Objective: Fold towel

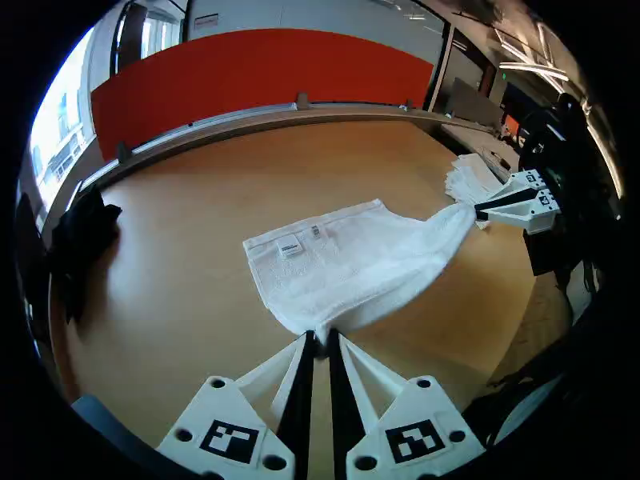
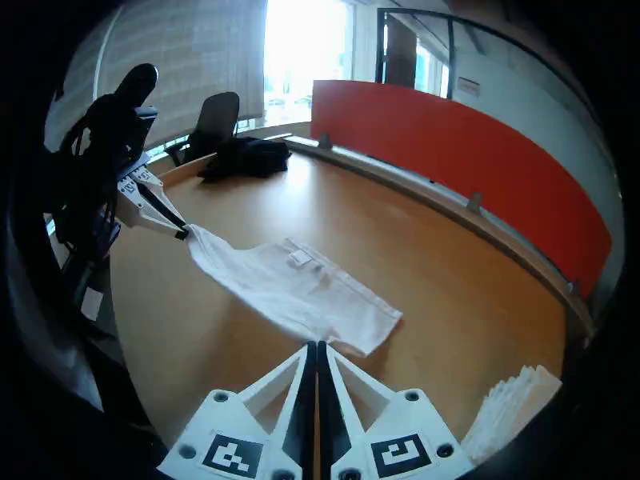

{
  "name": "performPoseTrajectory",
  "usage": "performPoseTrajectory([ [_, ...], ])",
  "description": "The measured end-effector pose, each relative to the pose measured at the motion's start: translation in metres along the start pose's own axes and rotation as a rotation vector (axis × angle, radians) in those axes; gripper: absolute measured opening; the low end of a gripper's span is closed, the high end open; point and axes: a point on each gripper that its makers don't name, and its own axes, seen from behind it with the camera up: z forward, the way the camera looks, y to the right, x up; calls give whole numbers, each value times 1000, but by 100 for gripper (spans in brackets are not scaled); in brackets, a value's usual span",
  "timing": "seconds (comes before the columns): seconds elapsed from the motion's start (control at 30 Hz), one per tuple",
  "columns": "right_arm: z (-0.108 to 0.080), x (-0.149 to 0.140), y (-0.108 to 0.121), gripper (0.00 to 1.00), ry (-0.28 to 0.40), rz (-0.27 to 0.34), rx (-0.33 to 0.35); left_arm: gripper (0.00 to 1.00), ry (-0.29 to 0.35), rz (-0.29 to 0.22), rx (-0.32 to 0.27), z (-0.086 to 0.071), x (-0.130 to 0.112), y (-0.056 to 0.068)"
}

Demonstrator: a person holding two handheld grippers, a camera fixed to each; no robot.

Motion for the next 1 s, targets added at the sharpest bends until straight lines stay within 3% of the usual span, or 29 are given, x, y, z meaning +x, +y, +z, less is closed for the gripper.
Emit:
performPoseTrajectory([
  [0.47,-12,7,-1,8,-2,-12,9,13,-4,-10,-23,-18,6,7],
  [1.0,-5,4,0,7,-12,-8,18,13,-17,-15,-18,-8,7,4],
])
